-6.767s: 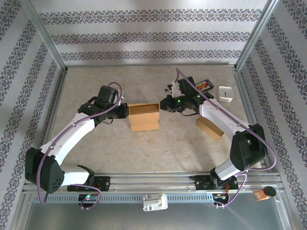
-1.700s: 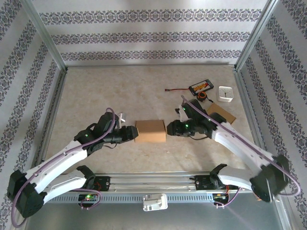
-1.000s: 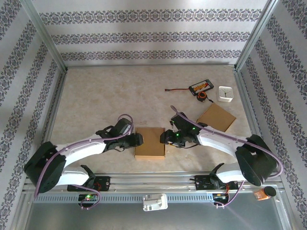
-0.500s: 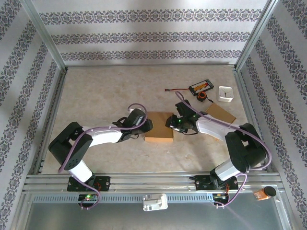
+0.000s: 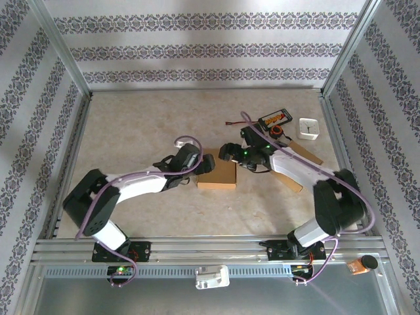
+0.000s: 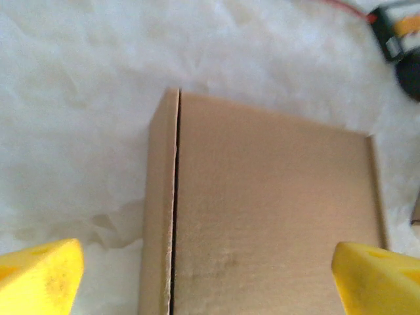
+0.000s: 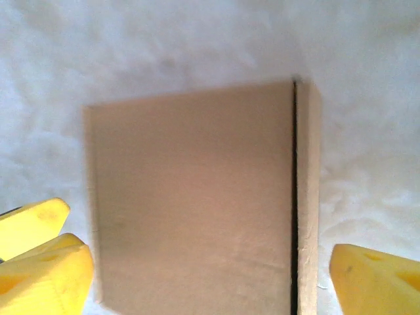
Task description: Fold the paper box
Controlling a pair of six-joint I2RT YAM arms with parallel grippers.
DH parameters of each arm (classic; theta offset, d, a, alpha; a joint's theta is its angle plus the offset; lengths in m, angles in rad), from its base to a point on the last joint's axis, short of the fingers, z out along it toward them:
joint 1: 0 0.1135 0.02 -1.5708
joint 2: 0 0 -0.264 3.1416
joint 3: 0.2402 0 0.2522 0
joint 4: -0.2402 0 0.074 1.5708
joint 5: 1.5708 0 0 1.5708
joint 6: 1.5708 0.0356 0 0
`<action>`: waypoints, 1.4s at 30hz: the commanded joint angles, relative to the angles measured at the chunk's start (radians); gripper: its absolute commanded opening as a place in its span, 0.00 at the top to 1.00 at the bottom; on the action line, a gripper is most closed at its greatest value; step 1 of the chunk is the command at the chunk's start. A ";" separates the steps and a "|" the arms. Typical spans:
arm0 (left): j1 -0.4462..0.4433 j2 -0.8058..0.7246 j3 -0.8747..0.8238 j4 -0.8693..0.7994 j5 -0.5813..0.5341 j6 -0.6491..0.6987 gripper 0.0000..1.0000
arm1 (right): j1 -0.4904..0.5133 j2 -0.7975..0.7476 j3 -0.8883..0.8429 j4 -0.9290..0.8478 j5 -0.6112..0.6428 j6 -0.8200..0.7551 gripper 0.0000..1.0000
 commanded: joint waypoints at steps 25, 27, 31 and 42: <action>0.641 -0.688 -0.585 0.342 -0.106 0.720 0.00 | -0.377 -0.049 -0.520 1.026 0.370 -0.736 0.02; 0.695 -0.635 -0.615 0.426 -0.033 0.738 0.00 | -0.434 0.018 -0.575 1.201 0.252 -0.707 0.02; 0.732 -0.472 -0.733 0.818 0.064 0.787 0.00 | -0.478 0.028 -0.605 1.252 0.168 -0.674 0.02; 0.773 0.047 -0.534 1.041 0.222 0.761 0.00 | -0.433 0.034 -0.605 1.260 0.273 -0.697 0.02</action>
